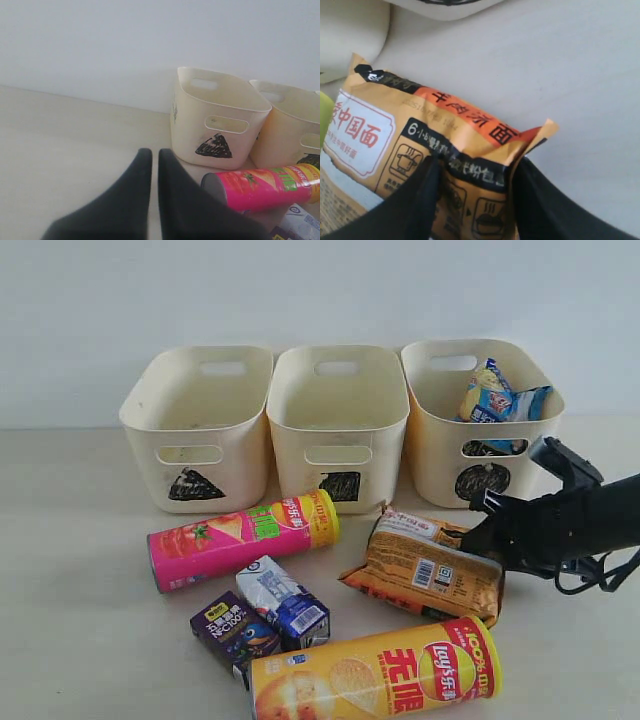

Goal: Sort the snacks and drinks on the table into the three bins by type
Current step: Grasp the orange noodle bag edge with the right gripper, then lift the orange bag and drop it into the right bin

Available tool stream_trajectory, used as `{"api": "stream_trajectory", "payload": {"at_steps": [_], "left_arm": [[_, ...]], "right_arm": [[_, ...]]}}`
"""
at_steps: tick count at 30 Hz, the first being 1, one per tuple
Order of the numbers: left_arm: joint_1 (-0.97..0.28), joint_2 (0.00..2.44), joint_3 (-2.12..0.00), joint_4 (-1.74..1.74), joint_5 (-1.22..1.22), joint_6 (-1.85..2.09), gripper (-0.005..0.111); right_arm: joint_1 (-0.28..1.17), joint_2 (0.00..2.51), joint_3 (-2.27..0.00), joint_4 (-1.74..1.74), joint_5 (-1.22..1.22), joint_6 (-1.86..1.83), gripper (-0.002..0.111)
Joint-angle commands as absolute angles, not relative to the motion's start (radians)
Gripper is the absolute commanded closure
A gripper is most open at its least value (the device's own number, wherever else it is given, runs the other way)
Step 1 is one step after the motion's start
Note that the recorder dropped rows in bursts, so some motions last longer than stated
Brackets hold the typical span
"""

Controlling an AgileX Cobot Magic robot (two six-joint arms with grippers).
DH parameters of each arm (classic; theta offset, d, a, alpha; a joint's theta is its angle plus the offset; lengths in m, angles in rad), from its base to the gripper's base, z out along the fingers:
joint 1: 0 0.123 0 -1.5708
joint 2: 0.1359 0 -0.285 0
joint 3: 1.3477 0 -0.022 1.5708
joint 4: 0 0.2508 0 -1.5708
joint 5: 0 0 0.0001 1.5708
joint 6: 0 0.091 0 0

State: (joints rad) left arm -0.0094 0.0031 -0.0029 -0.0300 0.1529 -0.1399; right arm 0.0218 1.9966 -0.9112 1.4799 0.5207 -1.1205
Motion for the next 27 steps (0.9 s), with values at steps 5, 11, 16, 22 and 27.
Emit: {"api": "stream_trajectory", "payload": {"at_steps": [5, 11, 16, 22, 27], "left_arm": [[-0.011, 0.0, 0.0, -0.029, 0.149, -0.138, 0.102], [-0.011, 0.0, 0.0, -0.029, 0.149, -0.138, 0.102], [-0.011, 0.0, 0.0, -0.029, 0.149, -0.138, 0.102], [-0.011, 0.0, 0.0, -0.029, 0.149, -0.138, 0.102], [-0.011, 0.0, 0.0, -0.029, 0.149, -0.138, 0.102]], "right_arm": [[0.027, 1.897, -0.879, 1.307, 0.478, -1.143, 0.108], [0.027, 1.747, -0.879, 1.293, 0.508, -1.129, 0.108], [0.027, 1.704, -0.88, 1.279, 0.543, -1.131, 0.108], [0.027, 1.66, -0.889, 1.274, 0.58, -1.128, 0.108], [0.027, 1.627, -0.913, 1.27, 0.632, -1.108, 0.108]]}}
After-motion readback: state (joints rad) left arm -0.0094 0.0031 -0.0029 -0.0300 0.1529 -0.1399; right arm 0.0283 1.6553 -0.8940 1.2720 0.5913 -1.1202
